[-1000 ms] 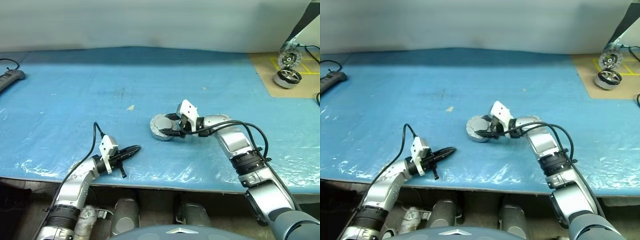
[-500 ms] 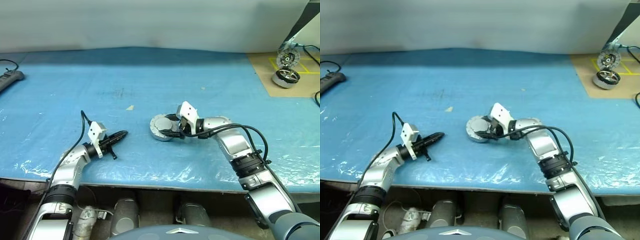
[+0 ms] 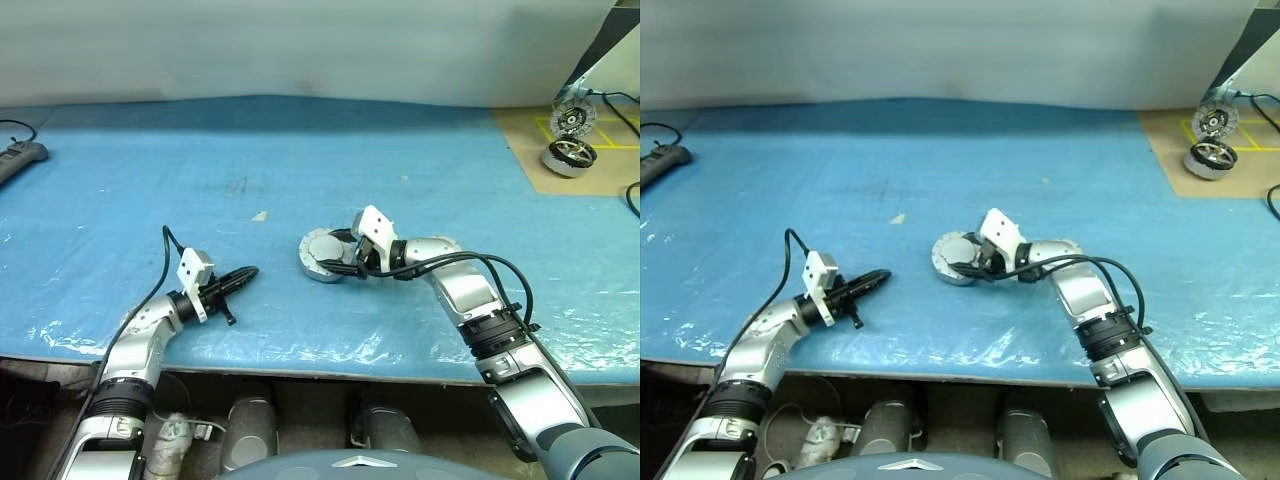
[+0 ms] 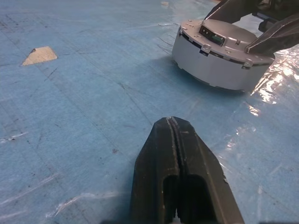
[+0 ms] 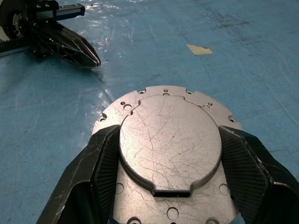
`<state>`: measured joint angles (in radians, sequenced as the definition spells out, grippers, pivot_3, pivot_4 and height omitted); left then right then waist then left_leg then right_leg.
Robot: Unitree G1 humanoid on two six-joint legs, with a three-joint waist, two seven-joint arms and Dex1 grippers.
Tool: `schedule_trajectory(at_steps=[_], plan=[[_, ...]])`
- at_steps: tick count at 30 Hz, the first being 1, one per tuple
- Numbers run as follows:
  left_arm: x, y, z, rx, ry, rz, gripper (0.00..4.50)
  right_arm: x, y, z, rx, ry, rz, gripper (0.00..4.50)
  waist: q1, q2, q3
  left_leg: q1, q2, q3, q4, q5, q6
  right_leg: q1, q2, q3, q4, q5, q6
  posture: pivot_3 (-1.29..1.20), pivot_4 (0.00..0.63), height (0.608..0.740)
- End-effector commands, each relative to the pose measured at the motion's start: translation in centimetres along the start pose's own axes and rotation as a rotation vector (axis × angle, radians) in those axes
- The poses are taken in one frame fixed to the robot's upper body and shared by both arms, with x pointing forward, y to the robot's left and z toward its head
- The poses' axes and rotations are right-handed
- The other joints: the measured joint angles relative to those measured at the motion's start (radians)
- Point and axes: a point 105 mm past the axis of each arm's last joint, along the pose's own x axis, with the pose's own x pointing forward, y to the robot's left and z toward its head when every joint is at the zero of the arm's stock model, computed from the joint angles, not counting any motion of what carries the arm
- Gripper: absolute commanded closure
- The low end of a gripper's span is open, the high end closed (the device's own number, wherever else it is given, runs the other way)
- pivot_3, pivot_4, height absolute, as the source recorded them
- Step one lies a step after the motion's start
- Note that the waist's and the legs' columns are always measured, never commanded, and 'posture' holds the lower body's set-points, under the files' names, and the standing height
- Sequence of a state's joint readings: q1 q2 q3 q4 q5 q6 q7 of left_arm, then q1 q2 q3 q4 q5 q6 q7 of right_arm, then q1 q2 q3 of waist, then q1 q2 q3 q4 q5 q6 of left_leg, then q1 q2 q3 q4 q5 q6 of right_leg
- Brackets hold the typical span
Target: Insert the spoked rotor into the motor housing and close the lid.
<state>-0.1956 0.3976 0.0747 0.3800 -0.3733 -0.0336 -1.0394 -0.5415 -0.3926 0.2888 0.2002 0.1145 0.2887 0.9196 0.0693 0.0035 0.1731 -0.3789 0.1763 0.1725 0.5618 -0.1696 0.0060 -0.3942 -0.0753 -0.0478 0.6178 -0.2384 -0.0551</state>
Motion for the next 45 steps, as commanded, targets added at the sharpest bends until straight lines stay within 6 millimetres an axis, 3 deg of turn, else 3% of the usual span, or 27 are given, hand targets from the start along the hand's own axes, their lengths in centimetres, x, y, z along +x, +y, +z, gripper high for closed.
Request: schedule_trajectory(at_steps=[1,12,17,26,30,37,38,39,41,42,43,45], plan=[[-0.1,-0.1,0.9,0.022,-0.025,-0.009,4.50,0.1,0.1,-2.2,0.034,0.081,-0.025,1.56,0.000,0.000,0.000,0.000,0.000,0.000,0.000,0.000,0.000,0.000,0.000,0.000,0.000,0.000,0.000,0.00,0.150,0.740],[-0.1,-0.3,0.8,0.011,-0.026,-0.015,4.50,0.0,1.0,-4.1,0.160,0.125,-0.031,1.56,0.000,-0.001,-0.001,0.002,0.000,0.000,-0.001,0.000,0.000,0.002,0.000,0.000,-0.001,0.000,0.000,0.00,0.150,0.740],[0.0,-0.2,1.5,0.019,-0.059,-0.020,4.50,-0.2,1.7,-3.9,0.186,0.114,-0.004,1.56,0.002,-0.002,-0.001,0.007,-0.001,0.000,-0.007,0.000,0.000,0.008,0.000,0.000,-0.008,-0.002,0.004,0.00,0.150,0.740],[0.0,-4.7,5.5,0.076,-0.172,-0.163,4.50,-0.2,2.1,-4.0,0.165,0.133,0.002,1.56,0.001,-0.005,-0.003,0.007,-0.002,0.002,-0.018,0.000,0.000,0.006,0.000,-0.001,-0.013,-0.003,-0.001,0.00,0.150,0.740],[-0.2,-7.0,5.9,0.102,-0.172,-0.211,4.50,-0.2,2.0,-3.9,0.165,0.130,-0.007,1.56,0.001,-0.005,-0.003,0.008,-0.002,0.002,-0.018,0.000,-0.001,0.007,0.000,0.000,-0.013,-0.004,-0.001,0.00,0.150,0.740],[-0.4,-7.9,6.1,0.137,-0.177,-0.202,4.50,-0.4,2.0,-4.1,0.169,0.134,-0.031,1.56,0.001,-0.005,-0.003,0.010,-0.002,0.002,-0.018,0.000,-0.001,0.008,0.000,0.000,-0.013,-0.004,0.000,0.00,0.150,0.740],[0.6,-6.8,5.0,0.133,-0.166,-0.181,4.50,-0.4,2.0,-4.2,0.171,0.135,-0.034,1.56,0.004,-0.005,-0.004,0.010,-0.002,0.002,-0.018,0.000,-0.001,0.008,0.000,0.000,-0.013,-0.004,0.000,0.00,0.150,0.740],[6.0,-5.5,6.5,0.126,-0.182,-0.157,4.50,-0.4,2.1,-4.2,0.178,0.130,-0.038,1.56,0.012,-0.002,-0.004,0.011,-0.003,0.002,-0.019,0.000,-0.001,0.009,0.000,0.000,-0.014,-0.004,0.000,0.00,0.150,0.740],[13.6,-5.8,10.0,0.156,-0.168,-0.161,4.50,-0.3,2.2,-4.1,0.186,0.123,-0.042,1.56,0.036,-0.002,-0.001,0.013,-0.003,0.003,-0.018,0.000,-0.001,0.013,0.000,0.001,-0.011,-0.007,0.005,0.00,0.150,0.740],[15.5,-5.9,11.1,0.162,-0.162,-0.154,4.50,-0.3,2.2,-4.1,0.185,0.124,-0.044,1.56,0.040,-0.010,0.004,0.013,-0.001,0.006,-0.018,0.000,-0.001,0.011,0.000,0.002,-0.010,-0.009,0.009,0.00,0.150,0.740],[15.9,-5.8,9.4,0.152,-0.141,-0.138,4.50,-0.4,2.2,-4.1,0.186,0.124,-0.047,1.56,0.036,-0.015,0.005,0.012,0.003,0.010,-0.019,0.000,-0.001,0.012,0.000,0.003,-0.011,-0.009,0.010,0.00,0.150,0.740],[16.5,-7.0,6.7,0.148,-0.115,-0.148,4.50,-0.5,2.2,-4.1,0.190,0.124,-0.057,1.56,0.008,-0.007,-0.007,0.010,0.000,0.009,-0.016,0.002,-0.001,0.019,-0.002,0.004,-0.018,-0.007,0.013,0.00,0.150,0.740]])
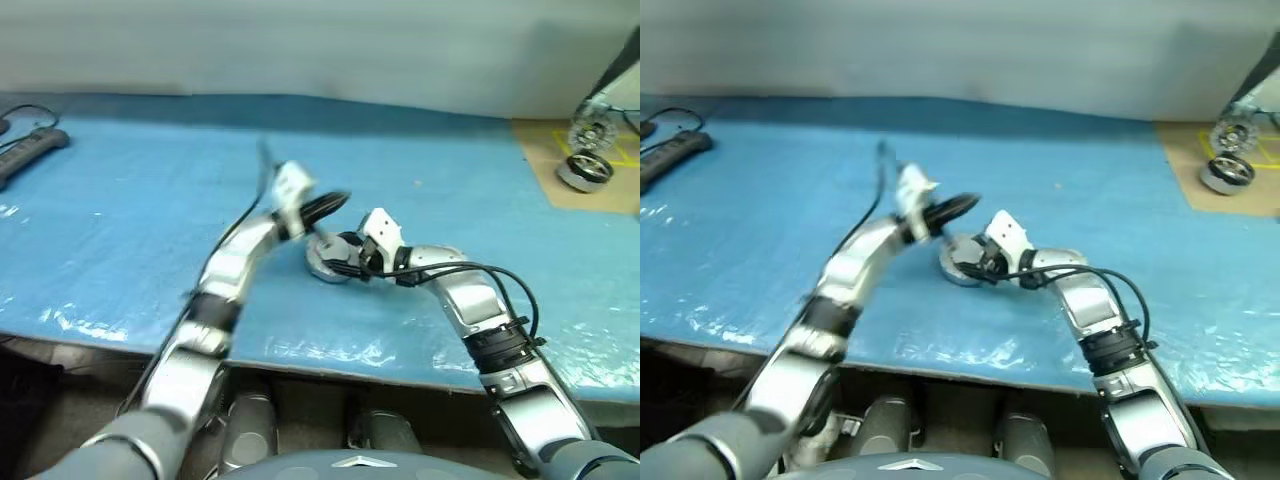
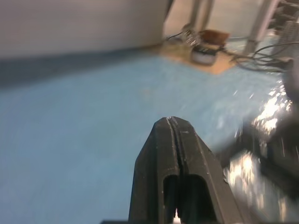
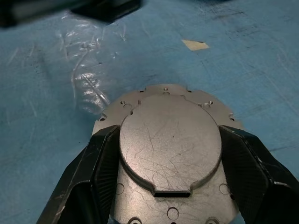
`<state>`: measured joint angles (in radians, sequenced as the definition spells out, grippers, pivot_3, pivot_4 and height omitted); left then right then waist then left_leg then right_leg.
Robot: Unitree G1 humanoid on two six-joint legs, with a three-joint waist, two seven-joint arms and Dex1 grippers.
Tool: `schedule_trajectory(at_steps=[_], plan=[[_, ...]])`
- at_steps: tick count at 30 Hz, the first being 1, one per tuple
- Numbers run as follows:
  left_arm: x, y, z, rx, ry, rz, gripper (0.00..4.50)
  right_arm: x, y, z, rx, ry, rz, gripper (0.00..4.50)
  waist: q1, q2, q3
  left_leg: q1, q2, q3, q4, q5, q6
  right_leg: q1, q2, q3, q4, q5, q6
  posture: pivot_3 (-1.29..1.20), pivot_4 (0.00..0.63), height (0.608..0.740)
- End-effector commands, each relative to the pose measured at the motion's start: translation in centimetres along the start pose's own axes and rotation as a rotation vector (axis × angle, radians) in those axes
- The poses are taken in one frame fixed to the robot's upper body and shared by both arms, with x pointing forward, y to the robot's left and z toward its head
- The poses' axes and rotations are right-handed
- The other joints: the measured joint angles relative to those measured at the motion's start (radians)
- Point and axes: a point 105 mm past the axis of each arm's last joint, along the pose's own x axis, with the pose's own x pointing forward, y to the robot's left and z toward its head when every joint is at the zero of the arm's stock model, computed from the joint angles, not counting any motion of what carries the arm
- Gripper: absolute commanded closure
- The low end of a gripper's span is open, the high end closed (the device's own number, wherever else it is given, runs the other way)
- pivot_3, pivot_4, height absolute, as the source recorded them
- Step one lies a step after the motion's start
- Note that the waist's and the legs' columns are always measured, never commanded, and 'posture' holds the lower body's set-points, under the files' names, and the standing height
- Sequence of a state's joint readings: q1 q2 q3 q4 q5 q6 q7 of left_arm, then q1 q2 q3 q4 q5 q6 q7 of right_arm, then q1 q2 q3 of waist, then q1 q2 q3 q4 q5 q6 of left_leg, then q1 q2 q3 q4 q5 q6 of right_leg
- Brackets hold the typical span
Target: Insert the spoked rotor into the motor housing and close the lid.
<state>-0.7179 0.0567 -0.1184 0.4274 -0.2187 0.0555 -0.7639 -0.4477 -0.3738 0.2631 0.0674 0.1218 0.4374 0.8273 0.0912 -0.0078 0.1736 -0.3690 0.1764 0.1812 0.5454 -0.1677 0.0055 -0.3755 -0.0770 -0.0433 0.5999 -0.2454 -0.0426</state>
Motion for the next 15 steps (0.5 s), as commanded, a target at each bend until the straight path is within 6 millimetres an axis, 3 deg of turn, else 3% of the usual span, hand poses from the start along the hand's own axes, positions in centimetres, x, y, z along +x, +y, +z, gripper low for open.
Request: schedule_trajectory(at_steps=[1,3,5,8,12,15], plan=[[-1.1,-2.0,-5.9,-0.060,0.097,0.012,4.50,-0.2,0.9,-3.2,0.080,0.102,0.013,1.56,-0.037,0.009,-0.018,0.004,-0.006,-0.005,0.002,0.000,0.000,0.006,-0.003,0.000,-0.006,0.005,0.006,0.00,0.150,0.740],[-1.0,-1.9,-5.3,-0.096,0.070,-0.019,4.50,-0.4,0.9,-3.2,0.085,0.100,0.008,1.56,-0.055,0.010,-0.021,0.009,-0.009,-0.004,-0.001,-0.009,0.000,0.009,-0.005,0.002,-0.013,0.009,0.004,0.00,0.150,0.740],[-1.1,-1.4,-4.6,-0.120,0.047,-0.029,4.50,-0.6,0.9,-3.0,0.086,0.096,0.007,1.56,-0.049,0.002,-0.021,0.000,-0.004,-0.008,0.000,-0.007,0.002,-0.003,0.001,0.000,-0.010,0.008,0.001,0.00,0.150,0.740],[-1.5,-0.1,-3.6,-0.112,0.019,-0.008,4.50,-0.8,0.7,-2.9,0.082,0.095,0.000,1.56,-0.044,0.002,-0.022,-0.006,-0.002,-0.011,0.003,-0.008,0.003,-0.014,0.002,-0.005,0.006,0.006,-0.004,0.00,0.150,0.740],[-1.9,1.5,-2.0,-0.110,-0.040,0.052,4.50,-0.6,0.6,-2.9,0.086,0.090,-0.010,1.56,-0.036,0.001,-0.021,-0.006,-0.001,-0.010,0.004,-0.007,0.001,-0.013,0.000,-0.007,0.005,0.003,-0.010,0.00,0.150,0.740],[-2.2,1.6,-1.6,-0.094,-0.039,0.035,4.50,-0.4,0.7,-2.9,0.084,0.091,-0.004,1.56,-0.031,0.001,-0.021,-0.004,-0.001,-0.010,0.008,-0.008,-0.001,-0.009,-0.001,-0.007,0.005,0.003,-0.009,0.00,0.150,0.740]])
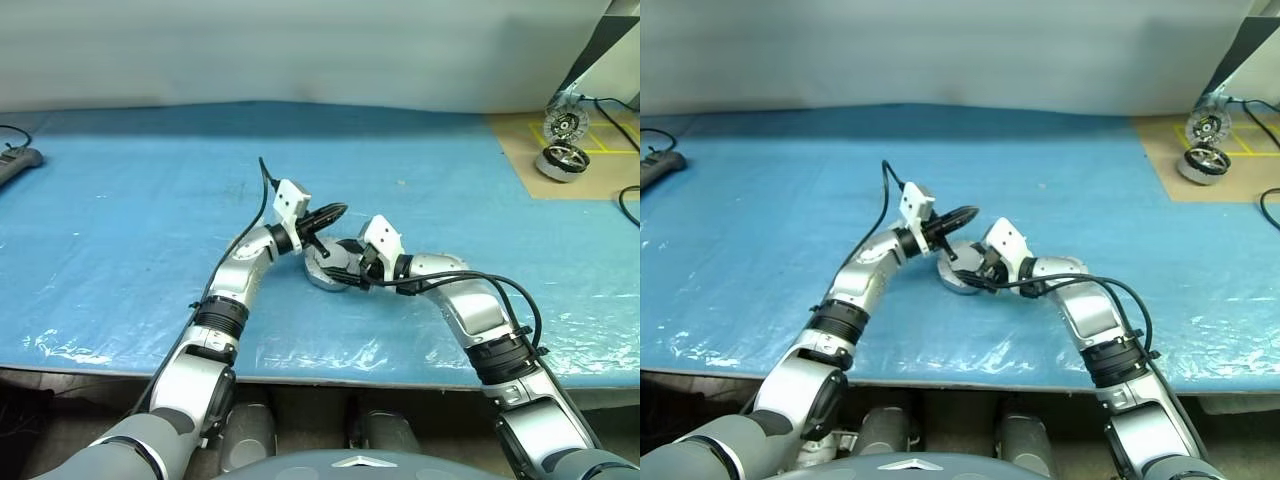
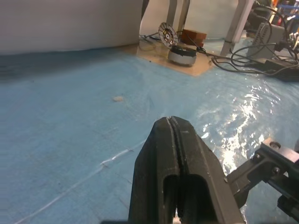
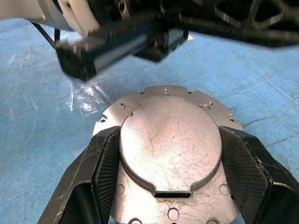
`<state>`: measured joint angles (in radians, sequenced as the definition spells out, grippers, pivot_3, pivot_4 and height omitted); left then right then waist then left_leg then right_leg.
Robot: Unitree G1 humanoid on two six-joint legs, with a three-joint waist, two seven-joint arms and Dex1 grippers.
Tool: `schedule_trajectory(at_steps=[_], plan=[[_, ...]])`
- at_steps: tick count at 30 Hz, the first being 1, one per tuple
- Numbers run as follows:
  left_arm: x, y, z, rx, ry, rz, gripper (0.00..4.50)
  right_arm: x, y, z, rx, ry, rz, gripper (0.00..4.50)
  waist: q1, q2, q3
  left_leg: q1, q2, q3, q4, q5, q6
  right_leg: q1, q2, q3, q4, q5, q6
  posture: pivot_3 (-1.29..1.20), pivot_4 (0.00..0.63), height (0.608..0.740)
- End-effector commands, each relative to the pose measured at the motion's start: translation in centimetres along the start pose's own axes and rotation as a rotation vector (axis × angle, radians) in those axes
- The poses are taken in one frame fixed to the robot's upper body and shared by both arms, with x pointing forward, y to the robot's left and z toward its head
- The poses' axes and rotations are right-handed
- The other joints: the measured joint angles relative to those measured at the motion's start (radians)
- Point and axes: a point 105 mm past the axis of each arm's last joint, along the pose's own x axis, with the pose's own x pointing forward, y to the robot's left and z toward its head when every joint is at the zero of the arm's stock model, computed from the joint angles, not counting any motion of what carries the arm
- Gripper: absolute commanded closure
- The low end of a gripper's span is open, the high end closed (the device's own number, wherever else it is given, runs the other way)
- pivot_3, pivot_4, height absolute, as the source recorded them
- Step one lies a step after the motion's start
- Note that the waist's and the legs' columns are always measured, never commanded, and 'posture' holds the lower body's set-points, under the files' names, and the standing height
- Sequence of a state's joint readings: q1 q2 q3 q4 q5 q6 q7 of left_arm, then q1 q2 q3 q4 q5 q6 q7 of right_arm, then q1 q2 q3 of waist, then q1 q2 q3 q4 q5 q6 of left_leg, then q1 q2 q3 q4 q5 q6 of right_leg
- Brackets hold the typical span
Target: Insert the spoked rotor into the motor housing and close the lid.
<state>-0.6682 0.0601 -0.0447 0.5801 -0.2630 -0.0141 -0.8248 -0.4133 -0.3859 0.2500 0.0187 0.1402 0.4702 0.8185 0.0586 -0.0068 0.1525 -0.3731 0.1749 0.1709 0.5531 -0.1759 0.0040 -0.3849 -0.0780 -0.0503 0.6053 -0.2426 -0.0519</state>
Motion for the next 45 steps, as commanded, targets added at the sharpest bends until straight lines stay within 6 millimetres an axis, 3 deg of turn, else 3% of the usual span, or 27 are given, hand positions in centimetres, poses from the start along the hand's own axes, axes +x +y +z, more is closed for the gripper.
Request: schedule_trajectory(at_steps=[1,8,21,31,39,45], plan=[[0.0,-0.2,1.9,0.045,-0.037,-0.049,4.50,0.3,0.4,-2.6,0.056,0.091,0.006,1.56,0.004,0.000,0.000,0.001,0.000,0.000,0.000,0.000,0.000,0.001,0.000,0.000,0.000,0.000,0.000,0.00,0.150,0.740],[-2.3,0.7,-0.5,0.118,0.079,-0.056,4.50,0.5,0.3,-2.6,0.060,0.084,0.006,1.56,0.006,0.000,0.000,0.003,0.002,0.001,-0.004,0.000,-0.001,0.000,0.001,0.001,0.000,0.000,0.000,0.00,0.150,0.740],[-4.0,-0.2,-2.7,0.077,0.169,-0.132,4.50,0.5,0.6,-3.2,0.060,0.101,0.014,1.56,0.006,-0.001,0.000,0.005,0.002,0.002,-0.007,0.001,-0.002,-0.001,0.001,0.002,-0.001,0.000,0.000,0.00,0.150,0.740],[-5.7,0.8,-4.2,0.084,0.239,-0.117,4.50,0.4,0.6,-3.1,0.058,0.102,0.016,1.56,0.006,-0.001,0.000,0.005,0.001,0.002,-0.009,0.001,-0.003,-0.001,0.001,0.002,-0.003,0.000,0.000,0.00,0.150,0.740],[-6.2,-2.1,-5.3,0.034,0.279,-0.269,4.50,0.3,0.6,-3.2,0.055,0.111,0.016,1.56,0.009,-0.001,0.000,0.006,0.001,0.003,-0.012,0.001,-0.003,-0.001,0.001,0.003,-0.005,-0.001,0.000,0.00,0.150,0.740],[-7.2,-1.7,-6.3,0.064,0.357,-0.281,4.50,0.3,0.6,-3.1,0.060,0.103,0.011,1.56,0.010,-0.001,0.000,0.006,0.001,0.003,-0.013,0.001,-0.003,0.000,0.001,0.003,-0.007,-0.001,0.001,0.00,0.150,0.740]])
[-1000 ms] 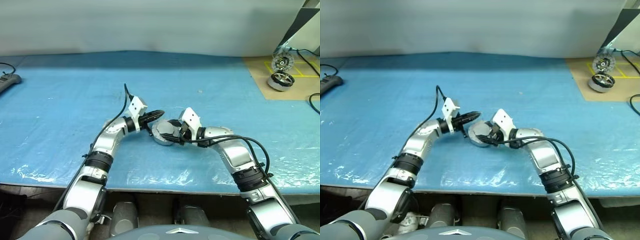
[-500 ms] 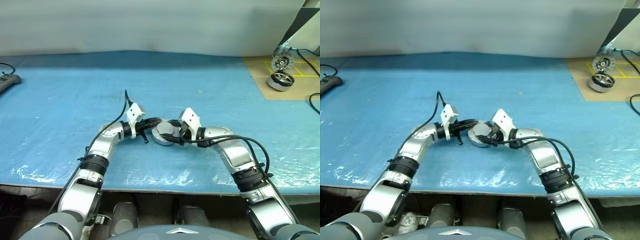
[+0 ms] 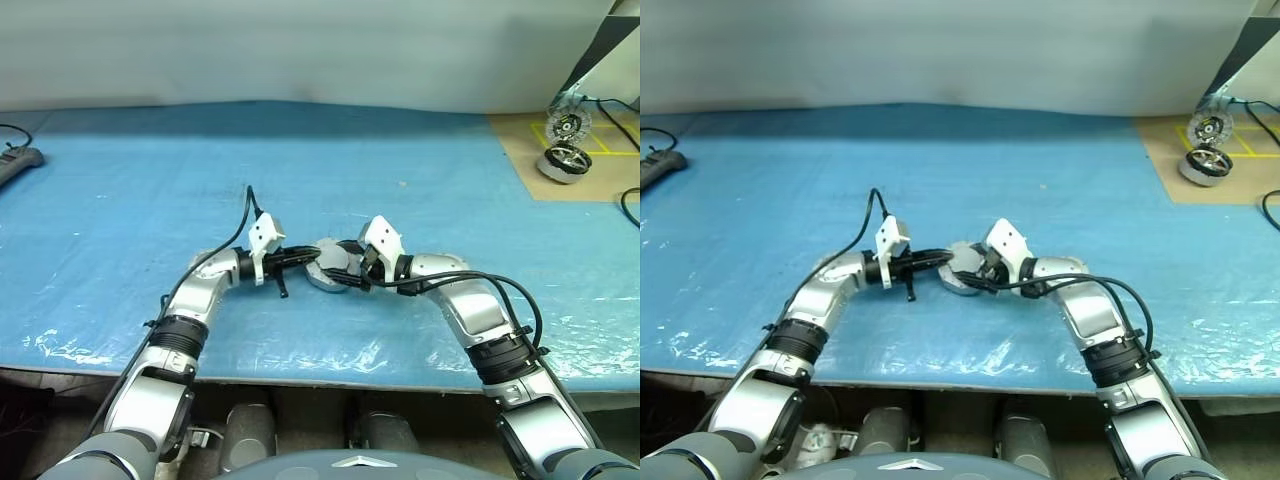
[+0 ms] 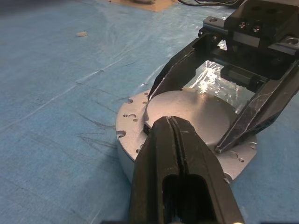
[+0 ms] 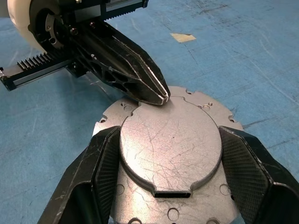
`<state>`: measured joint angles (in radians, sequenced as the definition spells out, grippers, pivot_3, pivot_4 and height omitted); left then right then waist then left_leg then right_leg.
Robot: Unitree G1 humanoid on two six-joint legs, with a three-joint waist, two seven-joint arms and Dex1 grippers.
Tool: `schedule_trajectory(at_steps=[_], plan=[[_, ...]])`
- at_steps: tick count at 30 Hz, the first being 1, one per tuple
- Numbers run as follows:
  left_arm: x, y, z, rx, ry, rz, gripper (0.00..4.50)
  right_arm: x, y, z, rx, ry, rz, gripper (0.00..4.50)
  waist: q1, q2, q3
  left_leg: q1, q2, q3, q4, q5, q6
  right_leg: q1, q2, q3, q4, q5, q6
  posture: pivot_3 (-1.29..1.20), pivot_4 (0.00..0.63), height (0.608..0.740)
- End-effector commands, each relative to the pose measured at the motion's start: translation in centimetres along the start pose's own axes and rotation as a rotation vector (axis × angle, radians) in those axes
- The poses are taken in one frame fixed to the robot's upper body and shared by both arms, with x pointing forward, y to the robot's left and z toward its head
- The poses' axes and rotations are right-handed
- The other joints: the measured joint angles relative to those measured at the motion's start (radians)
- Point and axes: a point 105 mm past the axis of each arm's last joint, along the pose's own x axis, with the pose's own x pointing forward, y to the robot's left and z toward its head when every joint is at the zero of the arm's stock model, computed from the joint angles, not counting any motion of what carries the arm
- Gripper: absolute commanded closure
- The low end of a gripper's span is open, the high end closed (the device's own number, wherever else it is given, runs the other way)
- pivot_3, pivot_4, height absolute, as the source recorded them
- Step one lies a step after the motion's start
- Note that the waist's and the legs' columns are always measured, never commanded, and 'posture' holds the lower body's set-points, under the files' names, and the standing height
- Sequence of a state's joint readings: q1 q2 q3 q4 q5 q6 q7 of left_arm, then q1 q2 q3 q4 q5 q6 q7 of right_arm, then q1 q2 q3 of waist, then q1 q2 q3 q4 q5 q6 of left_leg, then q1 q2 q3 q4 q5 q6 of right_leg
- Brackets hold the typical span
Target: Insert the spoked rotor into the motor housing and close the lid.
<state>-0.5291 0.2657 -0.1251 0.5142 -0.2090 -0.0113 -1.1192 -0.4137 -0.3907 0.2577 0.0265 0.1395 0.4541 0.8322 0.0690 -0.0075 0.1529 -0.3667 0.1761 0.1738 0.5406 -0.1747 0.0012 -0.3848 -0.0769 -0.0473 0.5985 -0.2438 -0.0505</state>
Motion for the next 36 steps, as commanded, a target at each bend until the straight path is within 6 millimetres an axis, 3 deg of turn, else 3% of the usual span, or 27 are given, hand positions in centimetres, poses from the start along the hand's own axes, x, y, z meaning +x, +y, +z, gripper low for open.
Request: schedule_trajectory(at_steps=[1,8,18,25,32,36], plan=[[0.0,-1.2,-2.4,-0.015,0.104,-0.059,4.50,0.3,0.4,-2.9,0.066,0.099,-0.008,1.56,0.000,0.000,0.000,0.000,0.000,0.000,0.000,0.000,0.000,0.000,0.000,0.000,0.000,-0.001,0.002,0.00,0.150,0.740],[0.1,-0.5,-2.0,-0.021,0.099,-0.053,4.50,0.2,-0.1,-2.8,0.047,0.101,-0.026,1.56,0.000,0.000,0.000,0.001,0.000,0.000,-0.001,0.000,0.000,0.001,0.000,0.000,0.000,-0.002,0.003,0.00,0.150,0.740],[-0.9,-0.1,-4.2,-0.023,0.185,-0.052,4.50,0.1,0.0,-2.9,0.051,0.105,-0.018,1.56,0.000,0.000,0.000,0.004,0.000,0.000,-0.001,0.000,0.000,0.003,0.000,0.000,-0.001,-0.003,0.006,0.00,0.150,0.740],[-1.3,-0.2,-3.2,-0.006,0.193,-0.075,4.50,0.1,-0.2,-2.7,0.056,0.104,-0.021,1.56,0.000,0.000,0.000,0.015,-0.001,0.000,-0.011,0.000,0.000,0.014,0.000,0.001,-0.011,-0.004,0.007,0.00,0.150,0.740],[-2.2,0.4,-2.1,0.013,0.218,-0.067,4.50,0.1,-0.1,-2.8,0.056,0.106,-0.018,1.56,-0.001,0.000,0.000,0.015,-0.001,0.001,-0.014,0.000,-0.002,0.012,0.001,0.001,-0.012,-0.004,0.006,0.00,0.150,0.740],[-1.3,-0.2,-1.7,0.008,0.194,-0.085,4.50,0.2,-0.1,-2.8,0.052,0.108,-0.018,1.56,-0.001,0.000,0.000,0.015,-0.002,0.002,-0.014,0.000,-0.002,0.012,0.001,0.002,-0.012,-0.004,0.006,0.00,0.150,0.740]])
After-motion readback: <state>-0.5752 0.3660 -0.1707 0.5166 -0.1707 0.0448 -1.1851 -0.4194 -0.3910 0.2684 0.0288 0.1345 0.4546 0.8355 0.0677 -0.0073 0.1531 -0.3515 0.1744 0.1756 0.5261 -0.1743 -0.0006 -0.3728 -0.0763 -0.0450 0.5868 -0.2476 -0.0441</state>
